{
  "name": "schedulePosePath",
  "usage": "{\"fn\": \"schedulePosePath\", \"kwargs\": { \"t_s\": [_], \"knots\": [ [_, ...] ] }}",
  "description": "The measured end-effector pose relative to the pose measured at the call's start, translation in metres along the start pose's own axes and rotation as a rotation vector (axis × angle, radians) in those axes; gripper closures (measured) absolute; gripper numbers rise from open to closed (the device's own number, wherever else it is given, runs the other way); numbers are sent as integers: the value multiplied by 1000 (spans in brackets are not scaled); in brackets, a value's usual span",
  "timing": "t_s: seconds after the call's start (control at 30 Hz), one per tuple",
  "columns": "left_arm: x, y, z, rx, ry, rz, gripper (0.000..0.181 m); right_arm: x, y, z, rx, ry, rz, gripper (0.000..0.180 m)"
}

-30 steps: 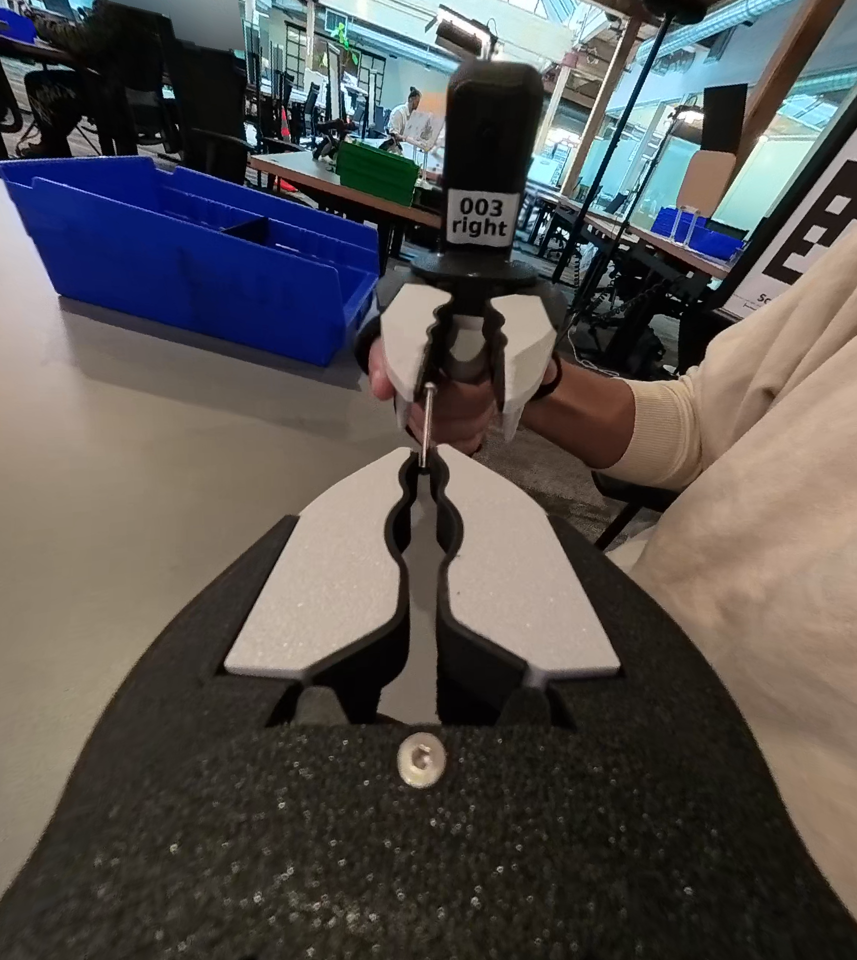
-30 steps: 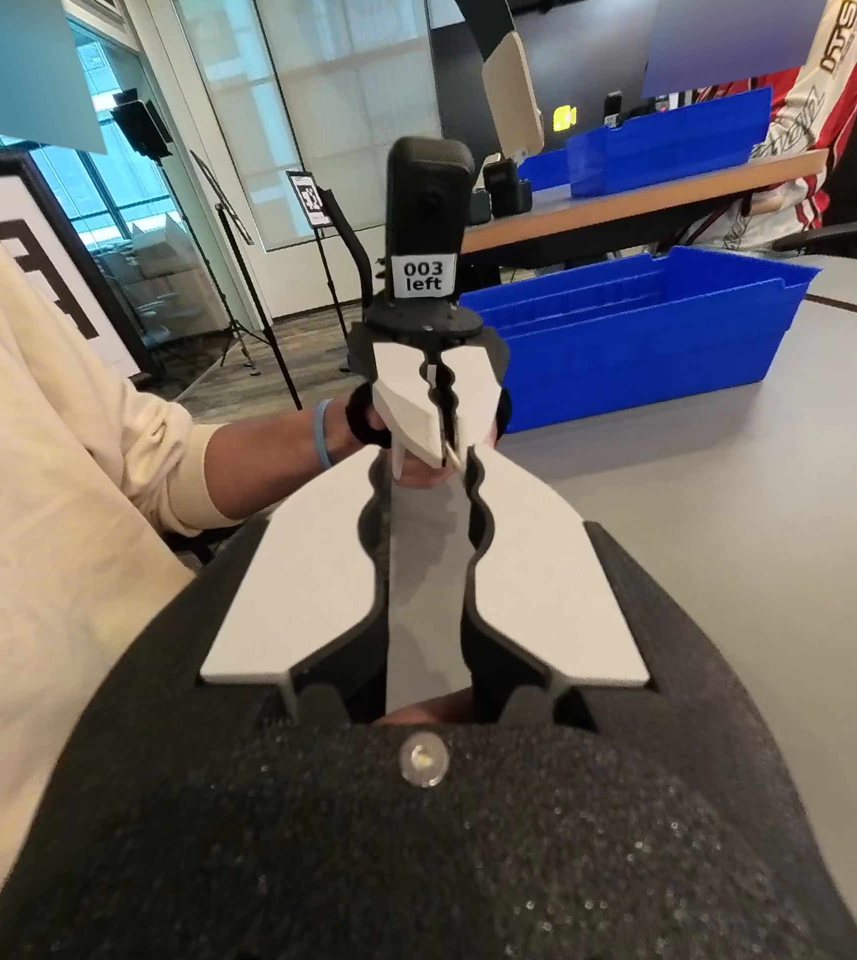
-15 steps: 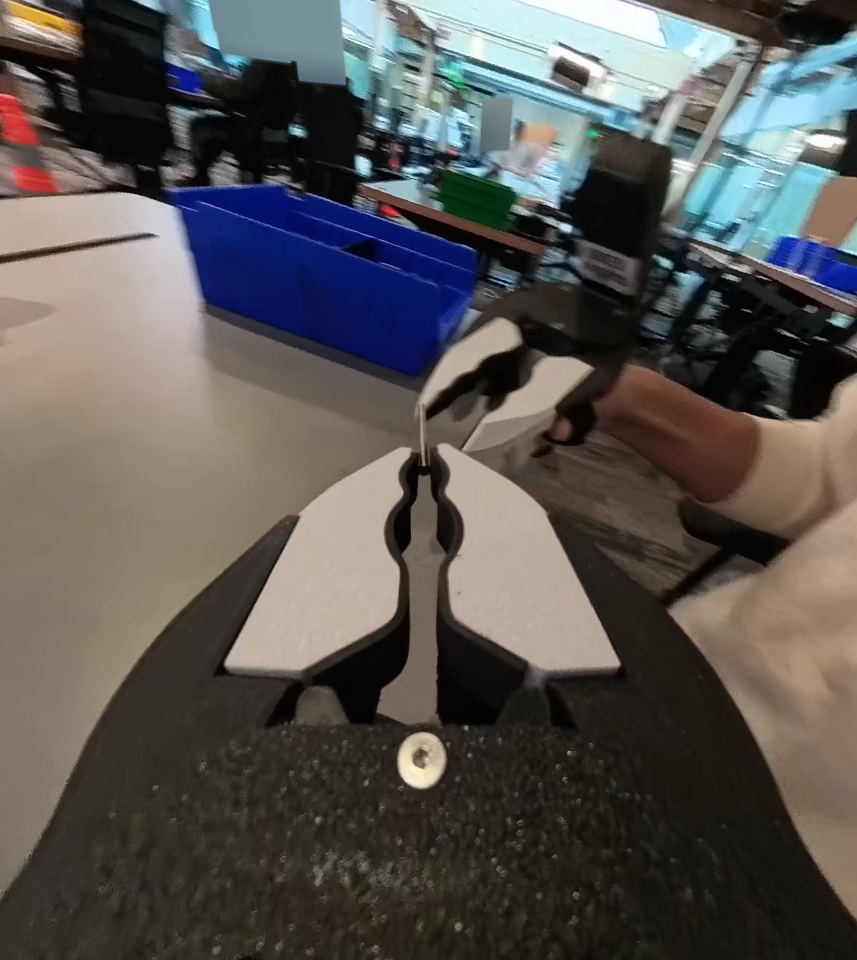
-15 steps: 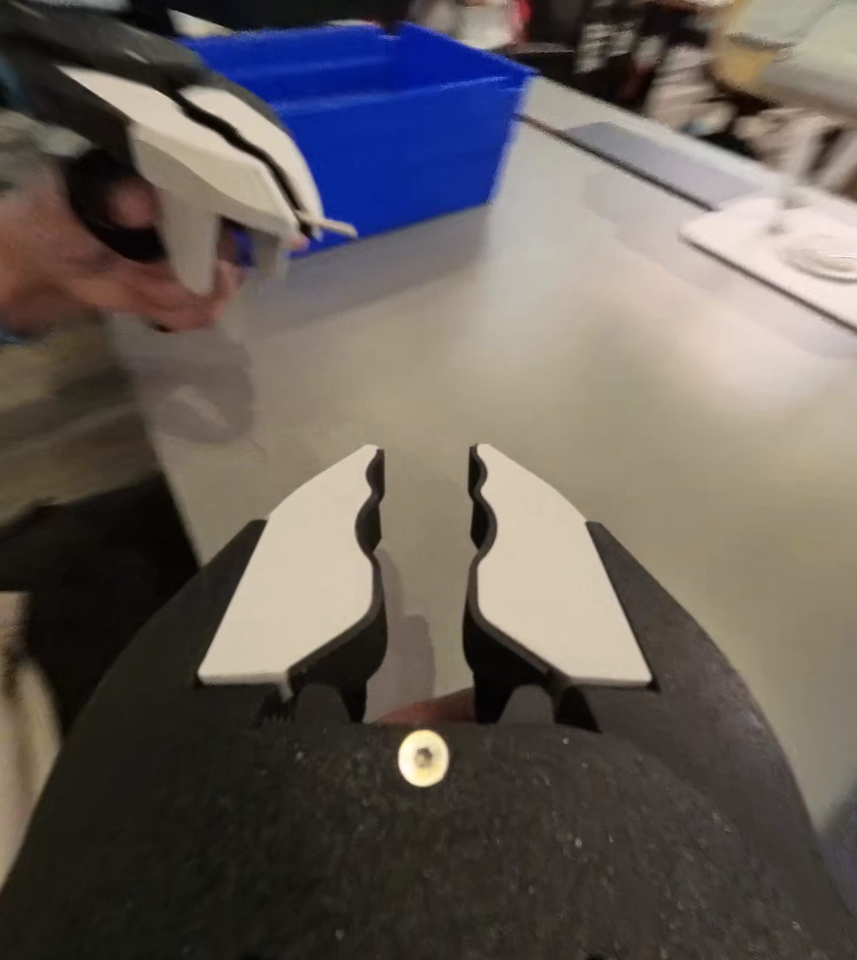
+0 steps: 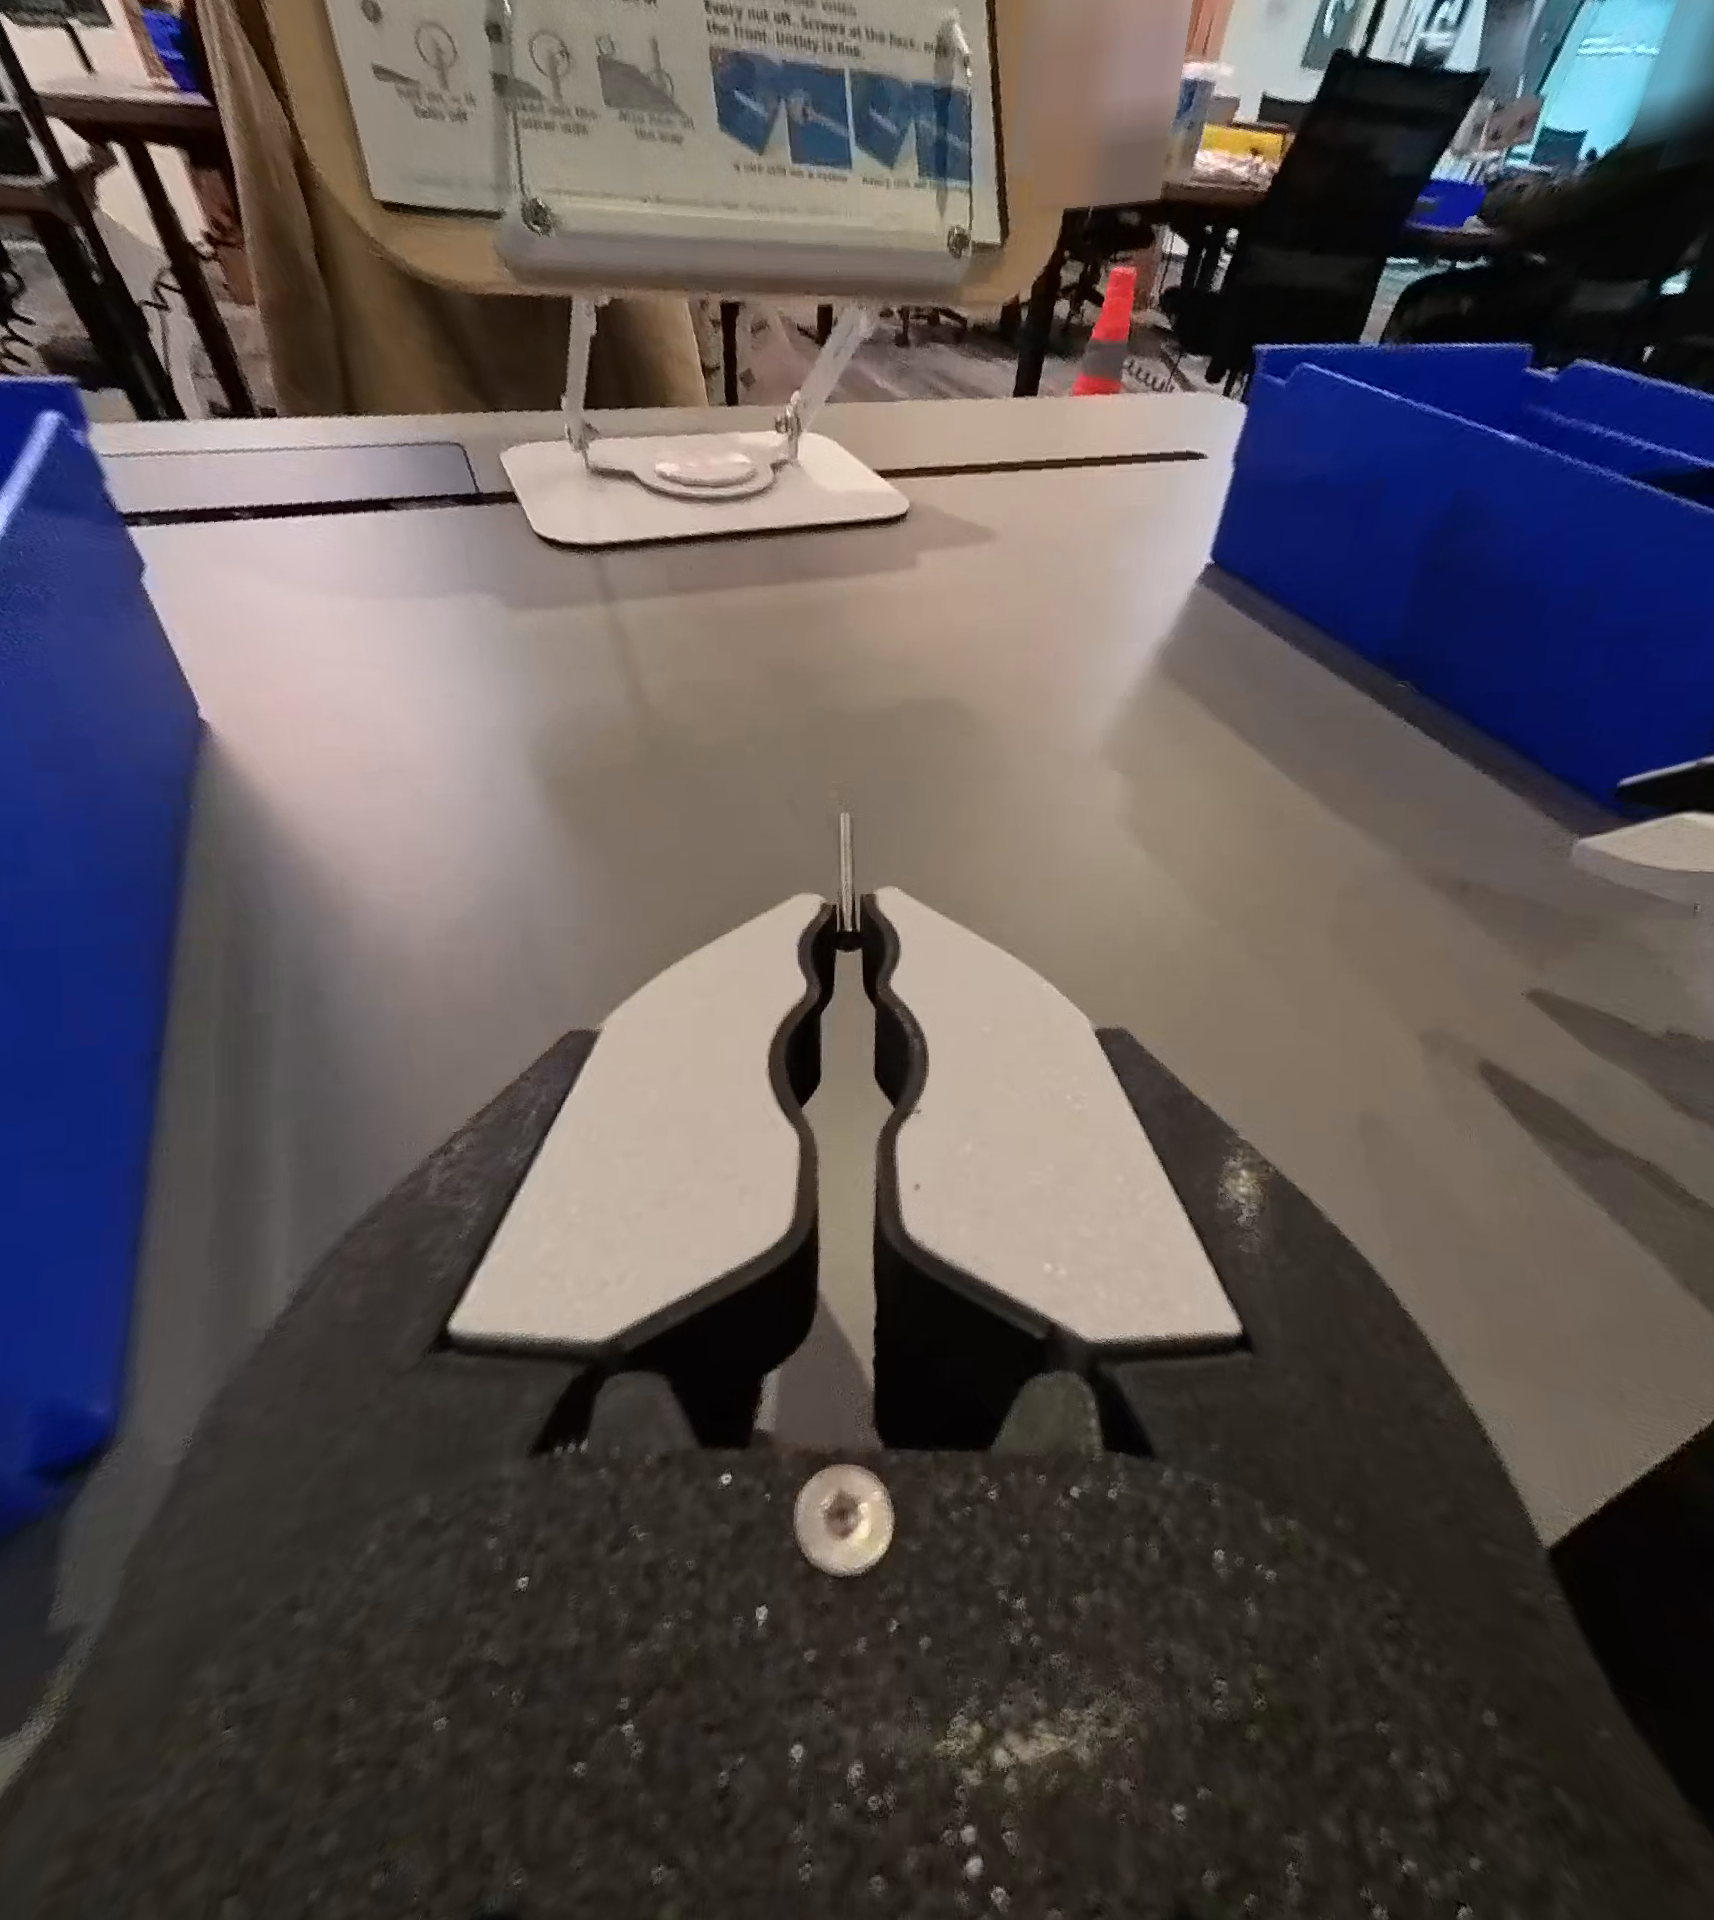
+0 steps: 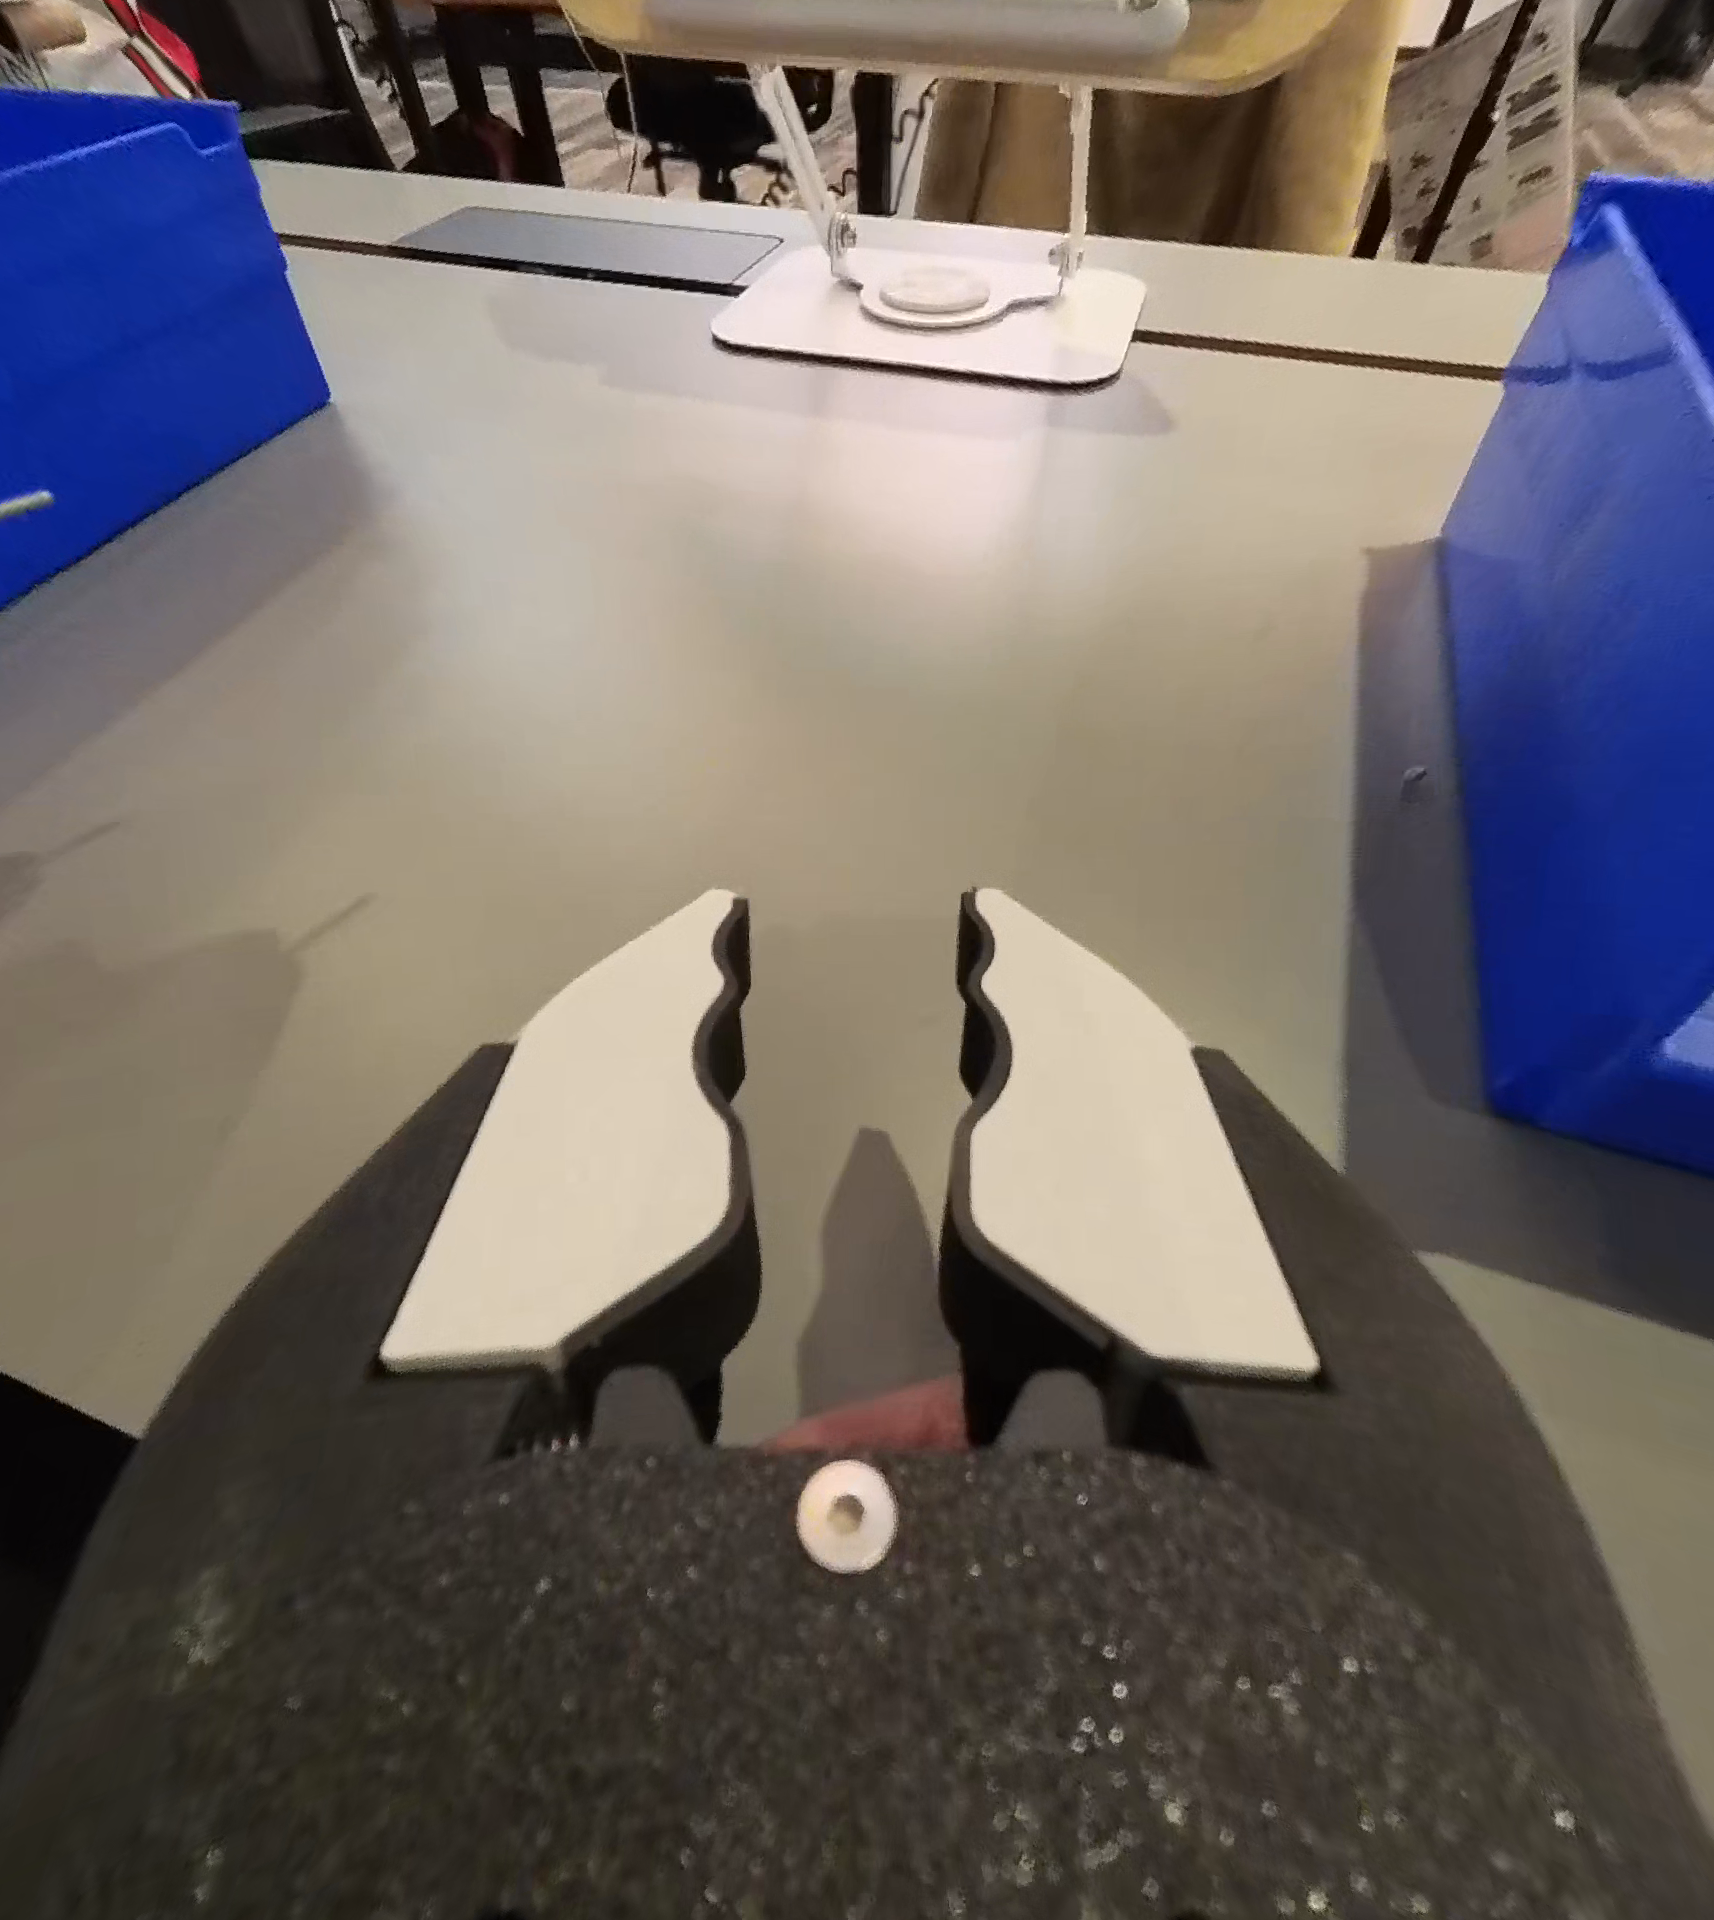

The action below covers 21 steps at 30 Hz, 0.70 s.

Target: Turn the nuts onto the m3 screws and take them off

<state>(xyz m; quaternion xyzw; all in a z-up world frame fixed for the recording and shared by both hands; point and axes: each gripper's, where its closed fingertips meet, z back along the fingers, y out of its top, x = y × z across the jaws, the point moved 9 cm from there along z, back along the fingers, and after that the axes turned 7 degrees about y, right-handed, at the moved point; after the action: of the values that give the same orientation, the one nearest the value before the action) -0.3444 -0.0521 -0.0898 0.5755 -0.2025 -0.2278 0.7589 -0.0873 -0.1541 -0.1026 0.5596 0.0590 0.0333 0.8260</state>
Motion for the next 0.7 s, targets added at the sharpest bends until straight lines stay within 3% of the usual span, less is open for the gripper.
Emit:
{"fn": "schedulePosePath", "kwargs": {
  "t_s": [0.3,0.43,0.57,0.7],
  "knots": [
    [-9,0,-3,-28,-60,101,177,-12,-1,-7,-72,36,108,140],
    [-1,-1,-2,-26,-68,27,177,9,41,-8,-225,145,486,136],
    [4,-2,-2,-22,-82,-19,177,70,105,-32,-619,278,883,139],
    [2,-2,-3,-40,-104,6,177,109,124,-87,-1074,460,995,140]
  ]
}}
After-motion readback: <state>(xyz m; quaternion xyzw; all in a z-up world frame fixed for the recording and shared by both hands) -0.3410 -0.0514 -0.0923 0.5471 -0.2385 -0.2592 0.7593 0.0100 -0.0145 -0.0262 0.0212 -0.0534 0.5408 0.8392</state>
